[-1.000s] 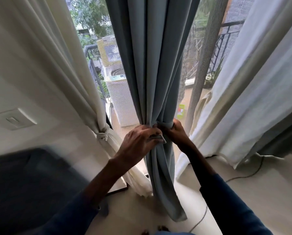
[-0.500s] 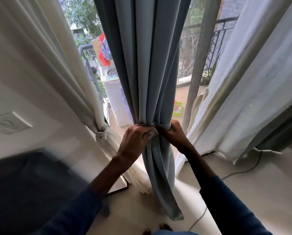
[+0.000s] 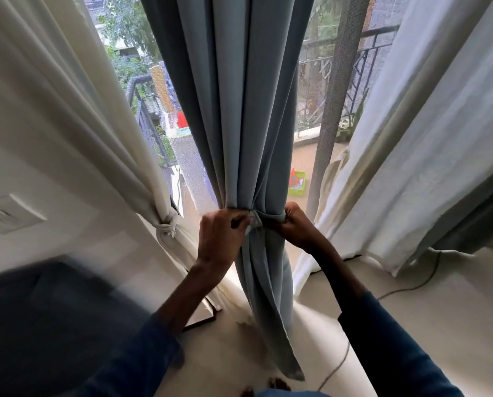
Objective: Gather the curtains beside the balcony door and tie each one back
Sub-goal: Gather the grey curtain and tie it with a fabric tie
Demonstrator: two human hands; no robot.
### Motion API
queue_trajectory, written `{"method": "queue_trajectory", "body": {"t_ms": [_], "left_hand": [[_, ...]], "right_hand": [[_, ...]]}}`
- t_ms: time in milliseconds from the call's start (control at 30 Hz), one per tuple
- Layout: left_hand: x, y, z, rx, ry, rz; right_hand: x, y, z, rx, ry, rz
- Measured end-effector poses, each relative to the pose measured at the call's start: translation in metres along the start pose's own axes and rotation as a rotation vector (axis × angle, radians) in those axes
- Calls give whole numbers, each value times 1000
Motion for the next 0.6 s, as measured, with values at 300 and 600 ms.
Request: {"method": "queue_trajectory", "body": {"t_ms": [300,600], "left_hand": [[6,3,-11,20,55,20],[6,19,-27,-55,93,179]], "right_hand": [[0,5,1,170,128,-113],[6,3,13,81,29,-80]]}}
Point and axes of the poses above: each hand's wrist, its own x-axis towards the middle knuckle, its own z-axis out of the back of the hand, y = z × x, the point moved 7 cm from there along x, towards the middle knuckle, and after that the axes turned 8 degrees about -z, right-handed, at the moved point
